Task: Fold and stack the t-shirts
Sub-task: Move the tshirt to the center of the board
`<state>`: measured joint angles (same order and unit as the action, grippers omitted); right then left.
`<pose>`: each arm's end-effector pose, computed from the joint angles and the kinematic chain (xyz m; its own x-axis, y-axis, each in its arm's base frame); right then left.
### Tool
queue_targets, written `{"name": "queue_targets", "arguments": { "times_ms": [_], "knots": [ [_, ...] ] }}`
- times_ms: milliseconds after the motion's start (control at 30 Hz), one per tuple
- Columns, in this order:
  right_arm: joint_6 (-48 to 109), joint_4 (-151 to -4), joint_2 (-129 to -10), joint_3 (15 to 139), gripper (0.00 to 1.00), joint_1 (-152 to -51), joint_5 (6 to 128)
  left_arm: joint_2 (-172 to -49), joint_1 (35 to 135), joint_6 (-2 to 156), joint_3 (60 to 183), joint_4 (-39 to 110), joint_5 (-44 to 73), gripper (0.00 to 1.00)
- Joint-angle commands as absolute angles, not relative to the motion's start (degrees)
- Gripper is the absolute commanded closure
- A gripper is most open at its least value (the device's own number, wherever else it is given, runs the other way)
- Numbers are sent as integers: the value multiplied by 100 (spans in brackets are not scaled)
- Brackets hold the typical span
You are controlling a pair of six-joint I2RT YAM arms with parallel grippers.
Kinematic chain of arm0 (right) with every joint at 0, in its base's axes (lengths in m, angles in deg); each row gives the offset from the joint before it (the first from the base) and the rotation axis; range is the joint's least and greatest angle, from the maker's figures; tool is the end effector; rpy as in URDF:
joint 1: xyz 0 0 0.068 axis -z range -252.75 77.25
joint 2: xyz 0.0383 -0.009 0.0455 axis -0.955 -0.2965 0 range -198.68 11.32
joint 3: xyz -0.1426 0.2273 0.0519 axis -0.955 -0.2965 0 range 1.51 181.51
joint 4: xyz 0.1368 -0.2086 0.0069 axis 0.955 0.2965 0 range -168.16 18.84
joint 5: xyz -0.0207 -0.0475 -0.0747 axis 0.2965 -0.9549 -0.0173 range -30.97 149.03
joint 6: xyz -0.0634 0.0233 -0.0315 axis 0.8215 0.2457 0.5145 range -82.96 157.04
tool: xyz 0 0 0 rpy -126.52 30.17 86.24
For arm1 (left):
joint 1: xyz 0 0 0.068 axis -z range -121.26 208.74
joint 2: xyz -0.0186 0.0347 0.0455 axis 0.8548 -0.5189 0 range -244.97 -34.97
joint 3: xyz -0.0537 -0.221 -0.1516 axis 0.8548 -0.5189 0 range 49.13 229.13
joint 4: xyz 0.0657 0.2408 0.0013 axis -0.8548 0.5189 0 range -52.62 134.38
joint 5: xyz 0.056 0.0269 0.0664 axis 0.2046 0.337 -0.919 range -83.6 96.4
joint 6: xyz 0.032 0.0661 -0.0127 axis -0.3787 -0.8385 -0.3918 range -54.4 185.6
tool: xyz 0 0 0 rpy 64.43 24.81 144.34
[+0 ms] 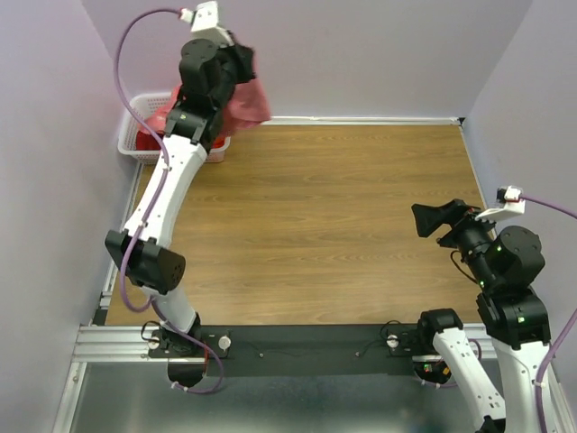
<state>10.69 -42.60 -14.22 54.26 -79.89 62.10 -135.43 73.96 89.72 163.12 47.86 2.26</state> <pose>0.0943 0.0153 0.3672 -0.2076 0.4206 -0.8832 -0.0943 0.8900 0.4460 0.4027 -0.1049 0.4935 -0.0317 -0.4137 -0.9098 0.1966 0.8899 -0.4115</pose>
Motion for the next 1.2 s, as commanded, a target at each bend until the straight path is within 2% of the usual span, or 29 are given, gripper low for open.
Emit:
{"name": "queue_targets", "arguments": {
  "times_ms": [0,133,333,433,567,633,733,800,833,1000,1067,1167],
  "knots": [
    [1383,-4361,-1346,5785,0,-8022,6140,-13121,8541,8687,16830,4590,851,100],
    [1524,-4361,-1223,5908,0,-8022,6132,-12787,9265,8757,17077,4547,983,100],
    [1594,-4353,-802,5847,0,-8022,6236,-11945,9530,9214,15989,4406,1070,100],
    [1708,-4344,-591,5829,0,-8022,6553,-11410,9530,9328,14857,4204,1282,100],
    [1717,-4256,-441,5706,0,-8022,6755,-10759,9521,9653,12699,4151,853,100],
    [1578,-4212,-441,5601,0,-8075,6904,-10451,9530,9907,12009,4099,746,100],
    [1384,-4212,-406,5417,0,-8128,7062,-10133,9486,10250,10690,4116,-105,100],
    [1278,-4221,-414,5197,0,-8198,7150,-9887,9338,10488,9890,4134,-720,94],
    [1252,-4221,-449,5118,0,-8215,7273,-9808,9241,10541,9496,4125,-914,85],
    [1182,-4195,-1055,4950,0,-8216,7695,-10017,8451,10410,9149,3871,-855,73],
    [1120,-4194,-1652,4898,0,-8216,7844,-10341,8144,10261,9306,3765,-671,73],
    [1085,-4116,-2740,4845,0,-8216,8135,-11027,7799,9875,9895,3764,-355,80]
  ]
}}
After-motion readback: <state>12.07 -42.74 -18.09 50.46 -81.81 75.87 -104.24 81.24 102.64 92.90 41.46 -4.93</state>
